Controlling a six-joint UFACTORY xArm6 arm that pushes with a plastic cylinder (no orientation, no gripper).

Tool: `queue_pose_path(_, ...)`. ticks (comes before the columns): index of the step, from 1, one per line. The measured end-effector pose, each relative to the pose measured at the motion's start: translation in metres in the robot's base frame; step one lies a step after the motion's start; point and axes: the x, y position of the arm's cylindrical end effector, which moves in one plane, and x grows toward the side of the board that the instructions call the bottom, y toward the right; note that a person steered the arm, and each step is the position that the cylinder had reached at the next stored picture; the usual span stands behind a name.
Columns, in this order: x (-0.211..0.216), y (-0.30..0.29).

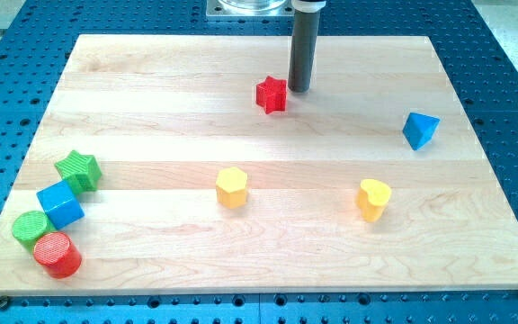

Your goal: Slide the red star to the top center of the board

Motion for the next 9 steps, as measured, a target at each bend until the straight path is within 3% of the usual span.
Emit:
queue_pose_path(1,-0.005,-0.032)
queue_pose_path(4,0.072,0.009)
queue_pose_path(5,0.100,-0.043)
queue_pose_path(7,-0.012,-0.103)
queue_pose_path(8,0.020,-0.114)
queue_pose_path(9,-0.005,-0.149)
